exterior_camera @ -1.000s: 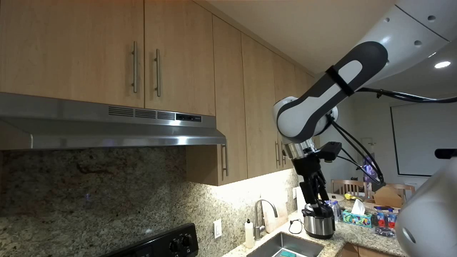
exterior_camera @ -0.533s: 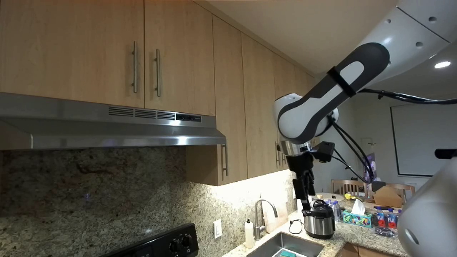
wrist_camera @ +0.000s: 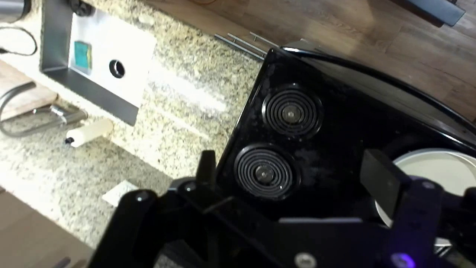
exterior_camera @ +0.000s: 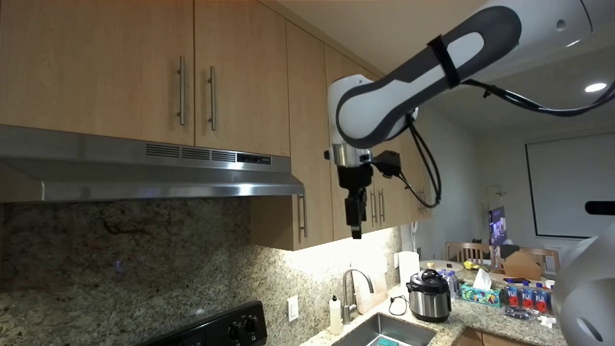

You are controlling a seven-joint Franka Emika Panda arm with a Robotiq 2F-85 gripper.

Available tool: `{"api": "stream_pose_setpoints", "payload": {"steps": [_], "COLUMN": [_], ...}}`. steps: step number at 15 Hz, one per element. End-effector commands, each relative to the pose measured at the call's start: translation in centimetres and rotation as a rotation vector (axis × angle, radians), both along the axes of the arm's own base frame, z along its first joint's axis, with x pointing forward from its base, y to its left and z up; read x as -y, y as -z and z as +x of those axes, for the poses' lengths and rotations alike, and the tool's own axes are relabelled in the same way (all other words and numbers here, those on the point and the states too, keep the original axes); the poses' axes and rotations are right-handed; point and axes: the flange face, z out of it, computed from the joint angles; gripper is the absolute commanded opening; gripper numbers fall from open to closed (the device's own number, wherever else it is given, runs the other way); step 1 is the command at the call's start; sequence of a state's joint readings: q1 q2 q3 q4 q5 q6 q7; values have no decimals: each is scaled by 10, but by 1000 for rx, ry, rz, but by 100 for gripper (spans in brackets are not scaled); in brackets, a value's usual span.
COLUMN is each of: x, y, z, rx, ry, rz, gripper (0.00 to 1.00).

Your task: Switch on the stove light

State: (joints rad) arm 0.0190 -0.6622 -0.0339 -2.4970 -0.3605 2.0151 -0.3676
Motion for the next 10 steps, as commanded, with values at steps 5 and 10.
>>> {"api": "stream_pose_setpoints", "payload": {"steps": [5,10], "x": [-61,-52], "y": [-86,-109], "z": [34,63], "rx": [152,204], "ry": [8,6], "rz": [46,163], "gripper": [100,100]}}
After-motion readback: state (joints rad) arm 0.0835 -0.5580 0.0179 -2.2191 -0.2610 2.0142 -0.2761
